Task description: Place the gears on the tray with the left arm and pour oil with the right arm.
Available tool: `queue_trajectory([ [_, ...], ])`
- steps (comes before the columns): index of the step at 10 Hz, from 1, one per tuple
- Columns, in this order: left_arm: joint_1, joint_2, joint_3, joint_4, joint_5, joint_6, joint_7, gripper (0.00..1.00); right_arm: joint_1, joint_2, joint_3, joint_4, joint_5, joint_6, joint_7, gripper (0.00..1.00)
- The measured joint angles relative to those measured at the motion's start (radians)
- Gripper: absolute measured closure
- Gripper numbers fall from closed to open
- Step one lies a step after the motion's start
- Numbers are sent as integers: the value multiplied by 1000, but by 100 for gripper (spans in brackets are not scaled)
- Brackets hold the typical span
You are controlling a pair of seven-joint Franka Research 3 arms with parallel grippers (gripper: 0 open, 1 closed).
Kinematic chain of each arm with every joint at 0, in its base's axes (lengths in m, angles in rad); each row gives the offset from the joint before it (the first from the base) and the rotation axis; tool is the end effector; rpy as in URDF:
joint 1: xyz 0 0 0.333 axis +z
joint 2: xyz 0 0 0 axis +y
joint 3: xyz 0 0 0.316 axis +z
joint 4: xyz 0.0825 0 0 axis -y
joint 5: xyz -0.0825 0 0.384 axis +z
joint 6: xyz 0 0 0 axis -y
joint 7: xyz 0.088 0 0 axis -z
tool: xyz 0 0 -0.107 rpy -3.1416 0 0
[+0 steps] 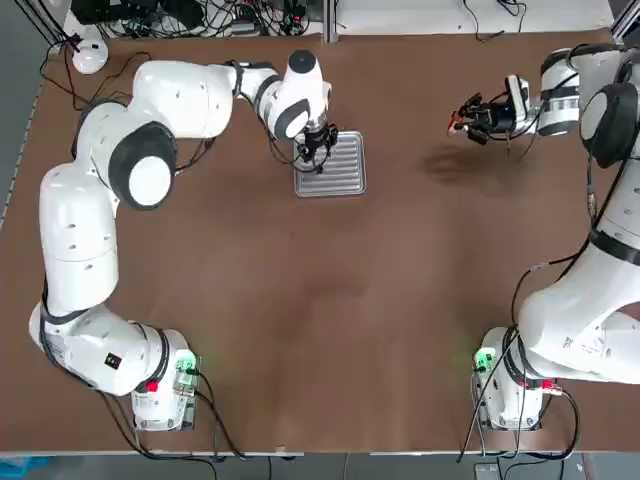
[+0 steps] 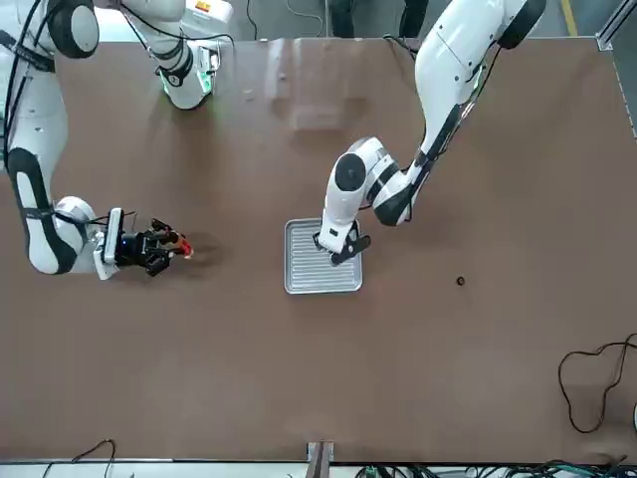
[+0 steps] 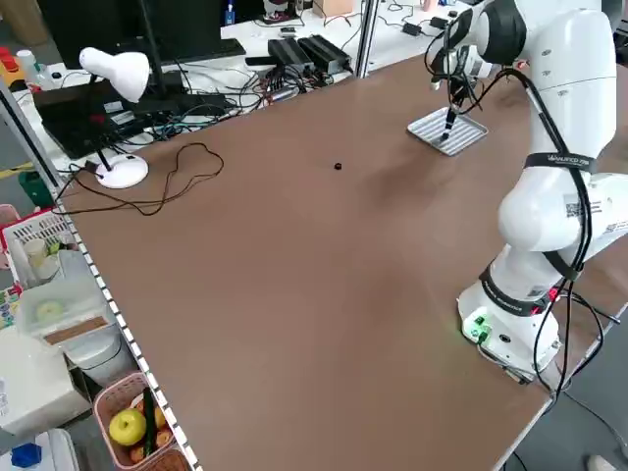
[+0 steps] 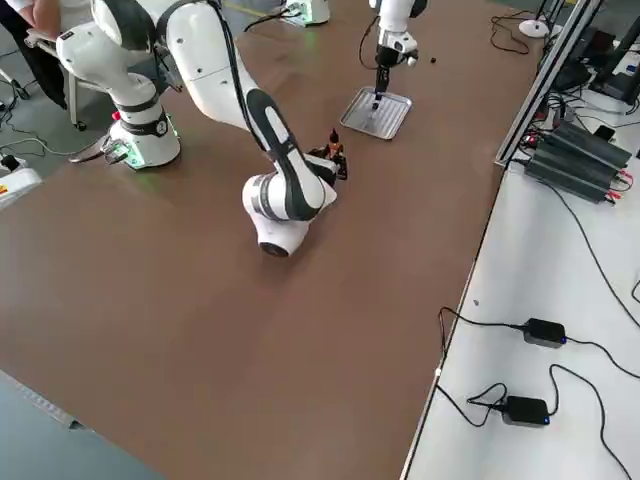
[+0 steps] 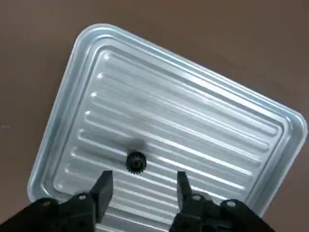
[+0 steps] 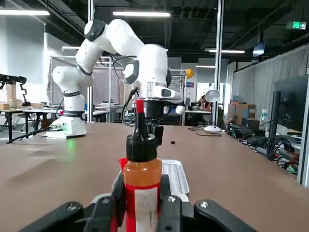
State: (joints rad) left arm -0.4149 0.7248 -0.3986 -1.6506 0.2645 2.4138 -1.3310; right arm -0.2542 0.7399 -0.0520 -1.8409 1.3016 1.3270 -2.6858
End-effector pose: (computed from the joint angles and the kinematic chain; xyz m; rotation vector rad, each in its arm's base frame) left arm 0.5035 -0.4788 0.2233 2.9451 0.6461 -0.0177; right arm 0.5613 -0.0495 0.1576 -1.1032 -1.2623 -1.2329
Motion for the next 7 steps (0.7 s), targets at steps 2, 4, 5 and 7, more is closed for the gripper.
queue_trajectory([
  [2, 7, 0, 10, 4, 37, 0, 19, 9, 31, -4, 0, 0, 39, 0, 0, 69],
  [4, 63, -4, 21, 7, 60, 0, 132, 5, 90, -6, 1, 0, 91, 28, 1, 69],
  [5, 107, -8, 21, 8, 61, -8, 218, 5, 115, -16, 1, 0, 102, 49, 1, 69],
  [7, 196, -28, 16, 9, 62, -44, 392, 2, 154, -49, 1, 0, 113, 79, 8, 69],
])
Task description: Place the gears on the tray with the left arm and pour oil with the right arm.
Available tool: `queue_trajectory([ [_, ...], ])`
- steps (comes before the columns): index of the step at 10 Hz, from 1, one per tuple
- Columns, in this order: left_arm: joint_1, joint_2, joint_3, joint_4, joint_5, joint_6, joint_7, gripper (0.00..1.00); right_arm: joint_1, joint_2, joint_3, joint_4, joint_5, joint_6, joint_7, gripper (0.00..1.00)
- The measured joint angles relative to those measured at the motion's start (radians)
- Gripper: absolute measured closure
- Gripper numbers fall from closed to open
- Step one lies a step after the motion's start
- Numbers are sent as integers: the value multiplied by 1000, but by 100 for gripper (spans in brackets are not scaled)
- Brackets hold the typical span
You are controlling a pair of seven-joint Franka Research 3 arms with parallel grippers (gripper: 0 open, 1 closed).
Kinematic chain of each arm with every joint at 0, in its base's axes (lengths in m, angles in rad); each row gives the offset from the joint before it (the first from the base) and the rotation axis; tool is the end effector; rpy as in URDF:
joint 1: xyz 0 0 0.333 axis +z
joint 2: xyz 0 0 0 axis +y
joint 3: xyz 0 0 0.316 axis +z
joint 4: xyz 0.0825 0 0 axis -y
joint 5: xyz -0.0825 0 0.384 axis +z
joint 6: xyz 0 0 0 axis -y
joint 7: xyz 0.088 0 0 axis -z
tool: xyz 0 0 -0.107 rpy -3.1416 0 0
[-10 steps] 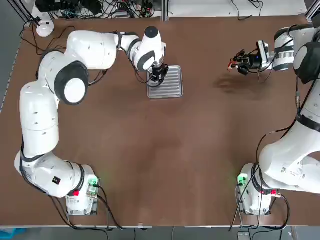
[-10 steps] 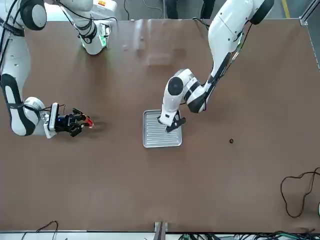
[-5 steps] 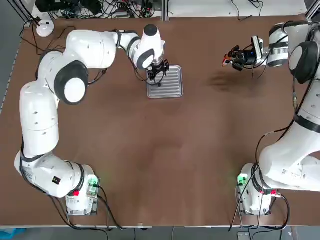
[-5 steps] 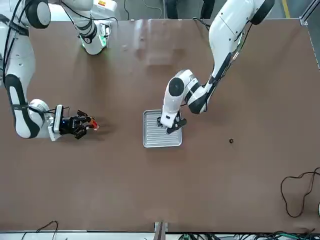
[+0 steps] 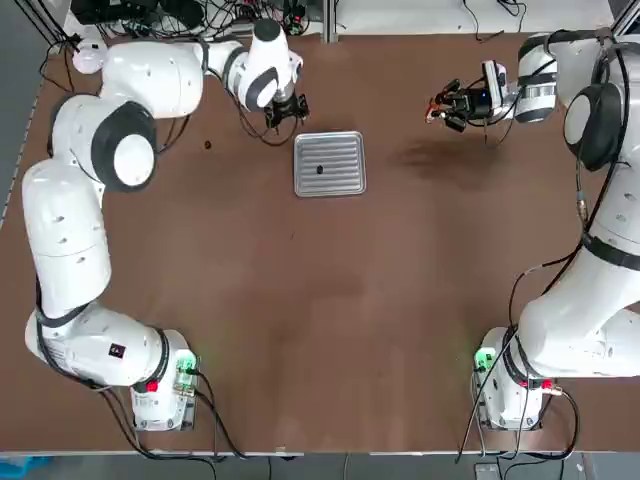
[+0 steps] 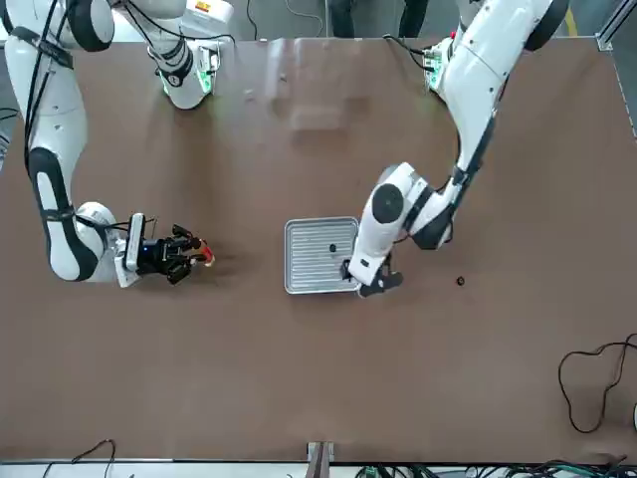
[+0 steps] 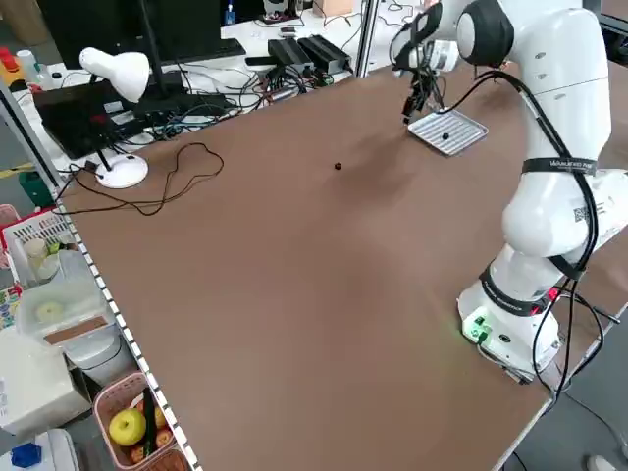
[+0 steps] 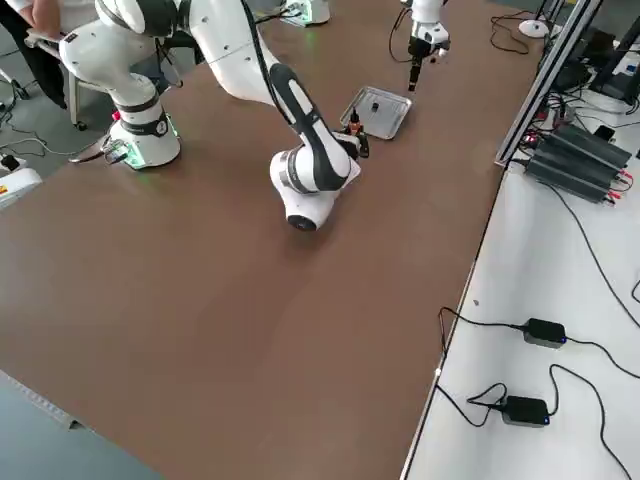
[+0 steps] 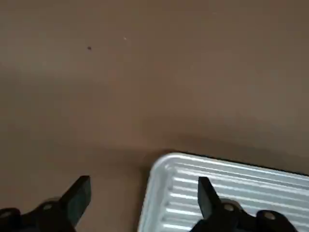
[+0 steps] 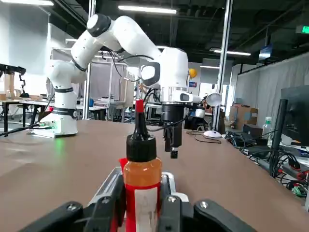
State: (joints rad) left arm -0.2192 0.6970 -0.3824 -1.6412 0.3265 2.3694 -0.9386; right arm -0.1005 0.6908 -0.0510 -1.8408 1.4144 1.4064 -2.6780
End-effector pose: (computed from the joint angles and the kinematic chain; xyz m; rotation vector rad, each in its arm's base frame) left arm 0.5945 -0.3614 0.2387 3.0578 0.3134 0.1022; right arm 0.5872 0.0322 0.1856 -1.0699 -1.3272 -1.2532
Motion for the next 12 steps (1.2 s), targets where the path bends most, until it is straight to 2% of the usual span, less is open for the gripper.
queue_trajectory([
  [3, 161, -33, -23, -11, 0, -47, 269, 1, 94, -26, 0, -2, 3, 57, 52, 69],
  [5, 310, -40, -68, -66, 1, -51, 437, 2, 127, -26, 0, -4, 4, 78, 88, 69],
  [7, 434, -40, -90, -126, 9, -34, 568, 3, 144, -26, 11, -38, 57, 75, 110, 69],
  [9, 509, -45, -97, -197, 63, 21, 607, 3, 168, -27, 33, -77, 85, 81, 110, 69],
  [12, 540, -90, -99, -288, 75, 67, 607, 6, 183, -34, 33, -80, 92, 102, 110, 69],
])
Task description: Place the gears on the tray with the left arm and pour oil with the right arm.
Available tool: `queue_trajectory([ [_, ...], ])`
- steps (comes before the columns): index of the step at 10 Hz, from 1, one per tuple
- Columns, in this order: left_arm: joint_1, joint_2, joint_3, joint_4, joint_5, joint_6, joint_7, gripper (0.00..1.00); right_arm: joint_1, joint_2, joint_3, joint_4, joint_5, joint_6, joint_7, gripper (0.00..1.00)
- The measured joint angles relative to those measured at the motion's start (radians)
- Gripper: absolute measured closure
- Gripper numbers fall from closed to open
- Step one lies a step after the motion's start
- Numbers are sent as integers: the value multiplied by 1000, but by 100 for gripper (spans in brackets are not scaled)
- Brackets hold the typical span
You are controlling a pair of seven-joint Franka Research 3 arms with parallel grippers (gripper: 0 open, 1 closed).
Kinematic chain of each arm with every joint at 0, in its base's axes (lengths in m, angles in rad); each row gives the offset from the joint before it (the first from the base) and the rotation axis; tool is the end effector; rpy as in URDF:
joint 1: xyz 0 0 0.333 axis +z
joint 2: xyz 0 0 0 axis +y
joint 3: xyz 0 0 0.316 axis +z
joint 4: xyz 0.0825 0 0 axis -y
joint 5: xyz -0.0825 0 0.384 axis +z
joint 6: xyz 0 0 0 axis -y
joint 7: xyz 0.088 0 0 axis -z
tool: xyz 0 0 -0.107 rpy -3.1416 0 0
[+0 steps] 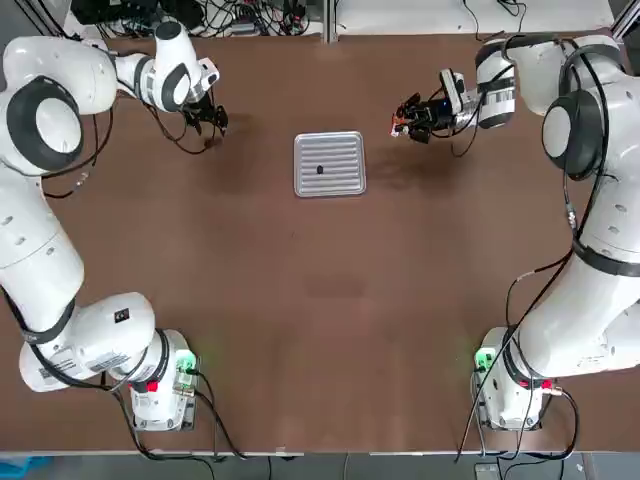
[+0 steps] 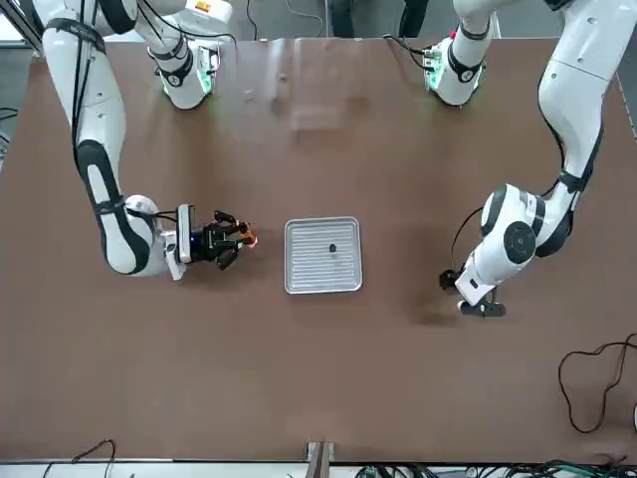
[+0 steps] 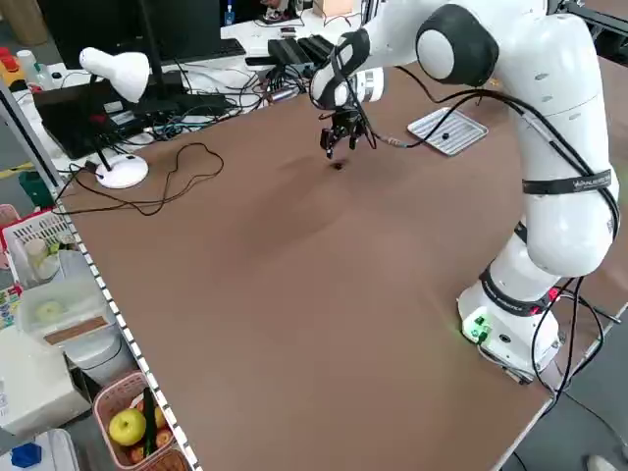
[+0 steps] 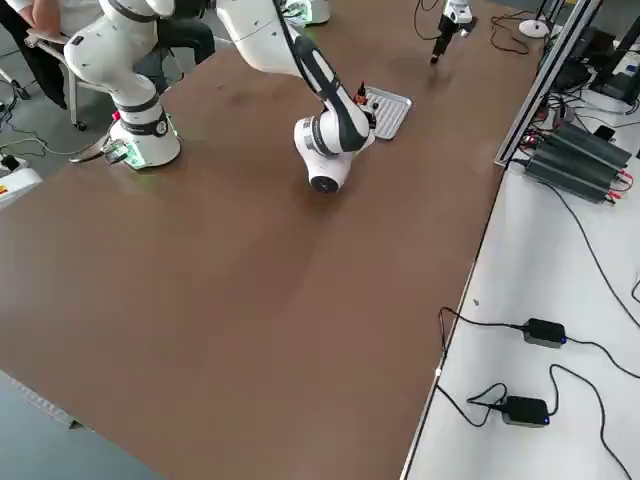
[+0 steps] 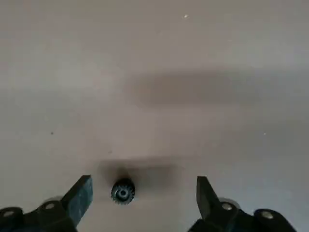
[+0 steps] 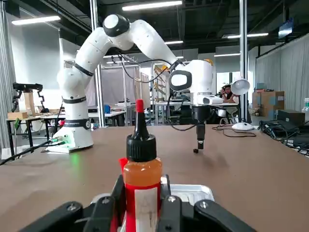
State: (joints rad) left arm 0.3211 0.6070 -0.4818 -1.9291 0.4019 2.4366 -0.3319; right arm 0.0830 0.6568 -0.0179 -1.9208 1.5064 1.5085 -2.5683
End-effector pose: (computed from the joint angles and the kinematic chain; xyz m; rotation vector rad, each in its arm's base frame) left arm 0.6148 -0.0877 0.2003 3.1288 -0.1043 -0.0062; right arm 0.5616 0.1493 0.1788 -1.0942 -1.2657 -1.0877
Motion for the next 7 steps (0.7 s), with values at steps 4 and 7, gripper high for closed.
queue_trajectory([
  [4, 27, -23, 0, -39, 18, 29, 0, 11, 5, -2, 1, 0, 0, 4, 0, 69],
  [7, 29, -22, 1, -66, 23, 76, 0, 14, 17, -2, 2, -1, 2, 8, 0, 69],
])
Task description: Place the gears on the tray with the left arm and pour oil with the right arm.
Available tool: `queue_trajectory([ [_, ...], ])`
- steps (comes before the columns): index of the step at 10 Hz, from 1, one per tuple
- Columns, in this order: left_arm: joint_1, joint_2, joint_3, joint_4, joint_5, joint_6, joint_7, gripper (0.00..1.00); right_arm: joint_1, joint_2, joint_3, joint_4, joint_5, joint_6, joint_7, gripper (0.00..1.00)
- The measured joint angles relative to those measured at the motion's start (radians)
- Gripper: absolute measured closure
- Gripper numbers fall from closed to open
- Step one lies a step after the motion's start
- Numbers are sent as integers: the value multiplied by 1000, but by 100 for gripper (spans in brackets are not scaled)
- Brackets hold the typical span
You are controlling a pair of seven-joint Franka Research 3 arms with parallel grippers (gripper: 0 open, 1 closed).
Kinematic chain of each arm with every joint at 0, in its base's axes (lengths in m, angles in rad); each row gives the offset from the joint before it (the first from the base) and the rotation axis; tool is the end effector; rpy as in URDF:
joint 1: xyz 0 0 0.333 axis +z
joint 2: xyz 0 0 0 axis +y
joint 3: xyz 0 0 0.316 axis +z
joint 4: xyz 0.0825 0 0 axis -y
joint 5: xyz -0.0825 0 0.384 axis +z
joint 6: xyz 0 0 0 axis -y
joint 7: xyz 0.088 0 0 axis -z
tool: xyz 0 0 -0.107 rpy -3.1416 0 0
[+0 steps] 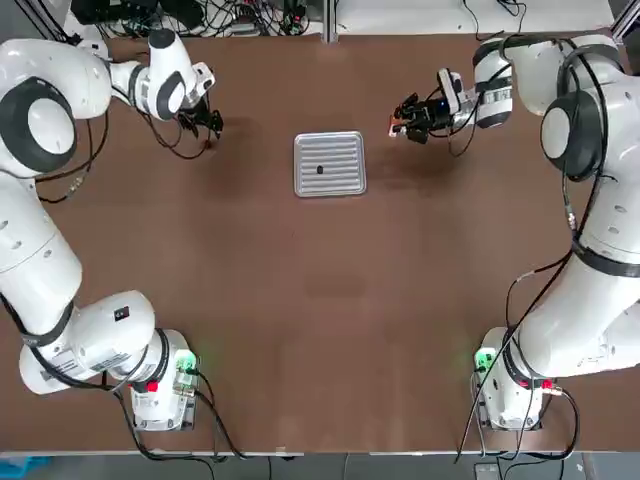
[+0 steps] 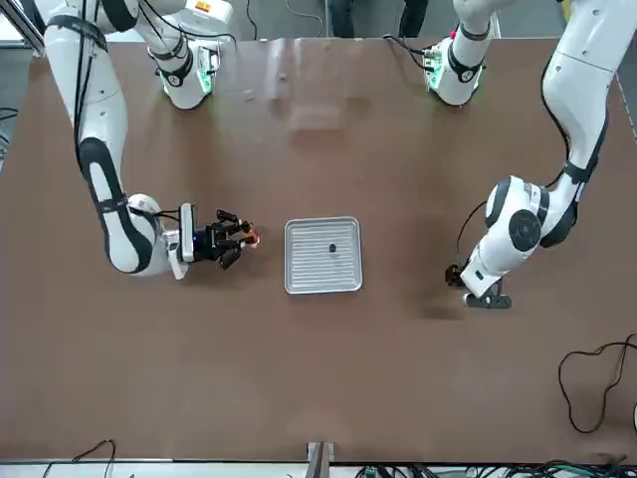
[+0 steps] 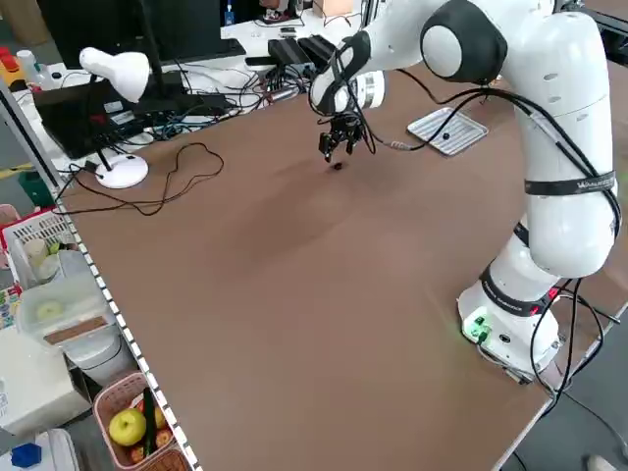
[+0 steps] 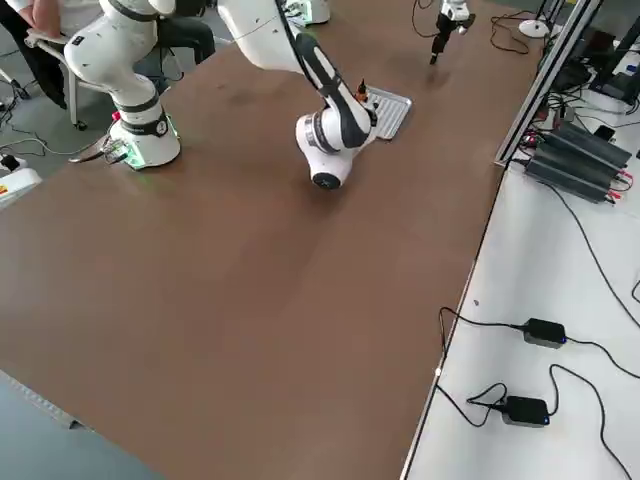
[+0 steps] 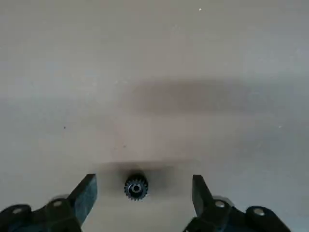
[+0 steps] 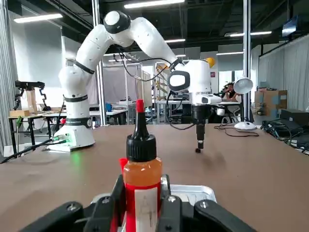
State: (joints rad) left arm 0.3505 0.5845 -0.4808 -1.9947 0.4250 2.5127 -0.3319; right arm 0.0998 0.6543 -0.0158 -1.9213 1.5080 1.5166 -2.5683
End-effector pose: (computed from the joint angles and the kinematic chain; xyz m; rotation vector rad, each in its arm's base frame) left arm 0.6029 -0.0760 0.1953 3.1256 -0.1111 0.0467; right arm 0.5597 0.1593 0.1796 -1.0868 -1.2764 -1.0777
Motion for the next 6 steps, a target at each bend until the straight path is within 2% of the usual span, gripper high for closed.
queue_trajectory([
  [6, 3, 7, 4, -54, 1, 59, -2, 19, 53, 0, 2, -4, 82, 7, 0, 69],
])
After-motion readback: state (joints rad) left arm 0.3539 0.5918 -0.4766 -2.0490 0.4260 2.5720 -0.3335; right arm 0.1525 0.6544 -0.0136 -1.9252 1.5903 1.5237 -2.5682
